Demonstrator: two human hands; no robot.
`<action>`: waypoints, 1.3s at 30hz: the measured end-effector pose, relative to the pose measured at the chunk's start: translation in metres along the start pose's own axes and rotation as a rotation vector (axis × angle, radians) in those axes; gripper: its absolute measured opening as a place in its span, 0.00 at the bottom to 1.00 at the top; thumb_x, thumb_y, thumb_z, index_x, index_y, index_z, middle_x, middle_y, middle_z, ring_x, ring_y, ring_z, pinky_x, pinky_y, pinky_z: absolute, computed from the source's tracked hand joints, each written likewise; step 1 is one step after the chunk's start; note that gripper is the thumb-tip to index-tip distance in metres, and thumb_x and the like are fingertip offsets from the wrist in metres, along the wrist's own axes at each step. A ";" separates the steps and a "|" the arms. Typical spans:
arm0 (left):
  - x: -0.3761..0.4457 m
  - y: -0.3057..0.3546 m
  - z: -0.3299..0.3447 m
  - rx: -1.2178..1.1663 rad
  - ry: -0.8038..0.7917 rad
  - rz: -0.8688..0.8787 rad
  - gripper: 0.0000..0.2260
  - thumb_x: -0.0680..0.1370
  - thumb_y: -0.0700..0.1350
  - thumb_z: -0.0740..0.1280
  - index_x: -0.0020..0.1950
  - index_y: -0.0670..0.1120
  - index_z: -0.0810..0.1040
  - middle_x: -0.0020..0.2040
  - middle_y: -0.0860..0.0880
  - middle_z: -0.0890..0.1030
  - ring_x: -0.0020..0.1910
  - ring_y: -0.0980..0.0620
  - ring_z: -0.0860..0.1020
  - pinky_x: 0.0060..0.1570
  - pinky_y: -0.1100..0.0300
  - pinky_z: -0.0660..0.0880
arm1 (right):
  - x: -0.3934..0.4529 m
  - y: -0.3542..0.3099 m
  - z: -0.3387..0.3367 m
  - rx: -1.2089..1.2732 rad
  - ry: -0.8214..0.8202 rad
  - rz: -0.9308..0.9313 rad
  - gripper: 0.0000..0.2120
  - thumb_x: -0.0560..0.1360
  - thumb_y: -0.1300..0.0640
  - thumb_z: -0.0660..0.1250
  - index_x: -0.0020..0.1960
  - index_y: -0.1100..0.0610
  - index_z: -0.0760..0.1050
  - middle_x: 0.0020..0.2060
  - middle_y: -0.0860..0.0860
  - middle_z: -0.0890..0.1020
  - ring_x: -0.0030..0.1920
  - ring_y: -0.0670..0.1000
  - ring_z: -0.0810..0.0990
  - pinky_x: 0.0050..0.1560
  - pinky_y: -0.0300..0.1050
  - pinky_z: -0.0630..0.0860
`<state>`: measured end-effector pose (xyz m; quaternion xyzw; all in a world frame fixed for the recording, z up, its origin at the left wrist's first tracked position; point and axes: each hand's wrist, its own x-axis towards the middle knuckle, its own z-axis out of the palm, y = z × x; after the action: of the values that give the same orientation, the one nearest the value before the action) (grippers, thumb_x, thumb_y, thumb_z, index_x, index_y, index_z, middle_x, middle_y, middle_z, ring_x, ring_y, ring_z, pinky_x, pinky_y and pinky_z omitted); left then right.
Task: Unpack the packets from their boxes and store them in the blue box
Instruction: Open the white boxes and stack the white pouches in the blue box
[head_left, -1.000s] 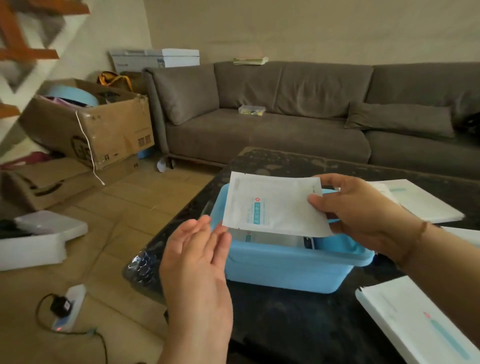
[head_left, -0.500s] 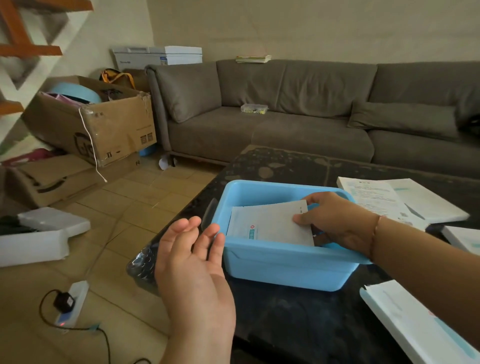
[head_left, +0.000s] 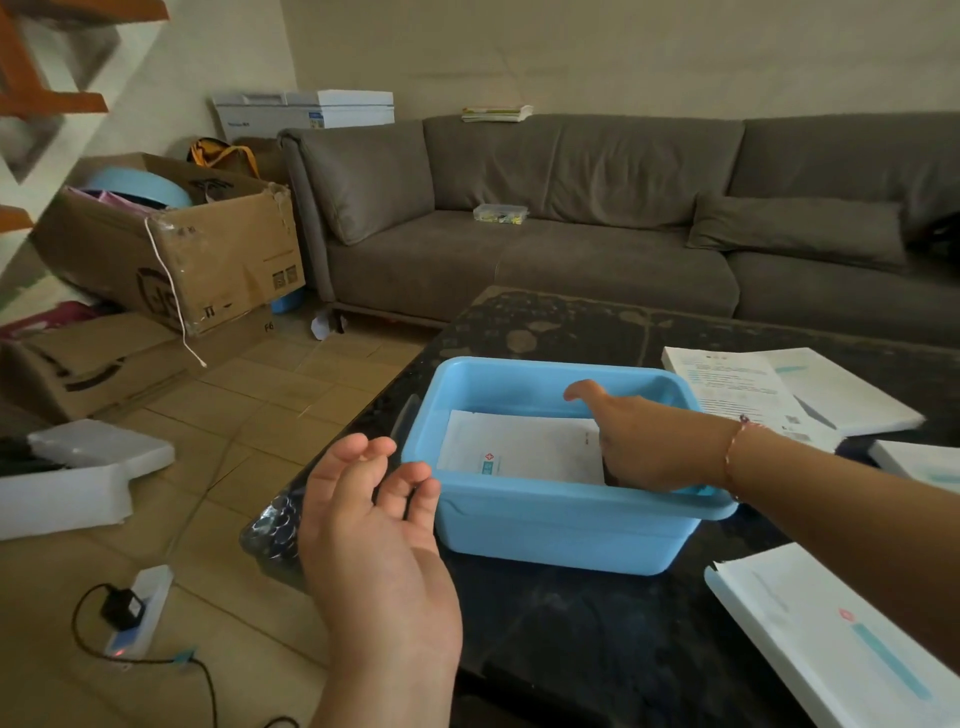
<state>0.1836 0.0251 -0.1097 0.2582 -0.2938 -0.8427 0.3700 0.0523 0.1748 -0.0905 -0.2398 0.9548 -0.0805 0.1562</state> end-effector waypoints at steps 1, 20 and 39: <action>-0.001 -0.001 0.001 0.006 -0.011 0.021 0.09 0.79 0.38 0.65 0.44 0.51 0.79 0.36 0.54 0.82 0.36 0.54 0.79 0.42 0.60 0.77 | -0.001 -0.001 -0.001 -0.018 -0.001 0.001 0.31 0.79 0.62 0.61 0.76 0.49 0.50 0.43 0.48 0.76 0.40 0.47 0.76 0.49 0.40 0.73; -0.066 -0.072 0.024 0.406 -0.778 0.645 0.02 0.75 0.41 0.63 0.47 0.46 0.74 0.40 0.43 0.77 0.31 0.51 0.76 0.42 0.66 0.75 | -0.184 0.133 0.141 -0.119 0.564 -0.154 0.20 0.79 0.38 0.55 0.50 0.44 0.83 0.57 0.41 0.83 0.60 0.46 0.80 0.53 0.54 0.82; -0.108 -0.114 0.059 0.555 -1.064 -0.145 0.16 0.67 0.58 0.73 0.51 0.53 0.84 0.54 0.46 0.85 0.59 0.46 0.80 0.61 0.46 0.73 | -0.198 0.140 0.046 0.947 1.149 -0.094 0.12 0.77 0.46 0.64 0.51 0.51 0.82 0.42 0.43 0.86 0.39 0.41 0.83 0.36 0.30 0.76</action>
<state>0.1554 0.1900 -0.1240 -0.0925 -0.6292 -0.7711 0.0327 0.1725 0.3892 -0.1145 -0.1078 0.7380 -0.6024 -0.2844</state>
